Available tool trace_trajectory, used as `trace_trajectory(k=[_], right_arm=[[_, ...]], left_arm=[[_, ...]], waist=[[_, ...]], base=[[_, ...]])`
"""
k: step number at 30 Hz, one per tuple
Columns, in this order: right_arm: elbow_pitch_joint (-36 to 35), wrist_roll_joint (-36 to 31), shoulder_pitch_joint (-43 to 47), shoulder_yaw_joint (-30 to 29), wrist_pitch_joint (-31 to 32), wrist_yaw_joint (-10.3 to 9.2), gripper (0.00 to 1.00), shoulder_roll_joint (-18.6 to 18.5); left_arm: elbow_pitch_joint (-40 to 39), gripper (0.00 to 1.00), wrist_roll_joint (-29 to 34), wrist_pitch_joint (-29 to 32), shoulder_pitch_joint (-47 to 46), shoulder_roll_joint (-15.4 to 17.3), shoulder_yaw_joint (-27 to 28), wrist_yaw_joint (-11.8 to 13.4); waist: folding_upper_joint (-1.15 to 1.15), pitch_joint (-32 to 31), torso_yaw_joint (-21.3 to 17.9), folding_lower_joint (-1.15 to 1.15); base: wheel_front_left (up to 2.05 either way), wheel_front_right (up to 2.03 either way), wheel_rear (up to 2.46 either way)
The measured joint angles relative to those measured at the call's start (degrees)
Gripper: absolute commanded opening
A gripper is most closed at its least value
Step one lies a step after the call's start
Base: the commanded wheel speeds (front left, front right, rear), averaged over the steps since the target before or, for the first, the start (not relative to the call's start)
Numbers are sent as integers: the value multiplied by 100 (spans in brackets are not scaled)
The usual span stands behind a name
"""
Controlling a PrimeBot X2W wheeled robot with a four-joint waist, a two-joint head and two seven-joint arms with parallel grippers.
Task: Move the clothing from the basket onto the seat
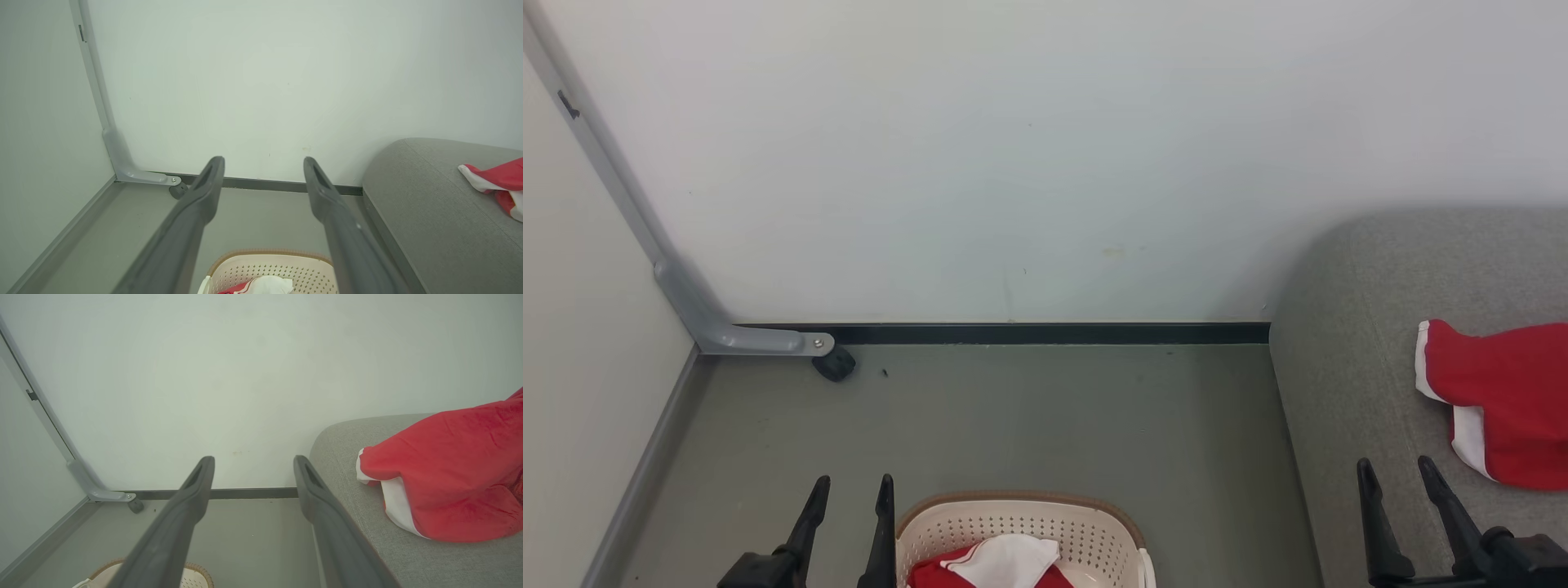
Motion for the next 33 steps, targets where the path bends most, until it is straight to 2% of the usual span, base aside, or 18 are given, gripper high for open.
trace_trajectory(k=[22,33], right_arm=[[-565,0,112,-86,253,-154,100,-75],[-924,-5,97,-143,394,-204,100,-187]], left_arm=[[12,100,199,-7,-2,-198,179,1],[338,100,199,3,-65,-314,149,1]], waist=[[0,200,40,0],[0,471,47,0]], base=[[0,0,0],[0,0,0]])
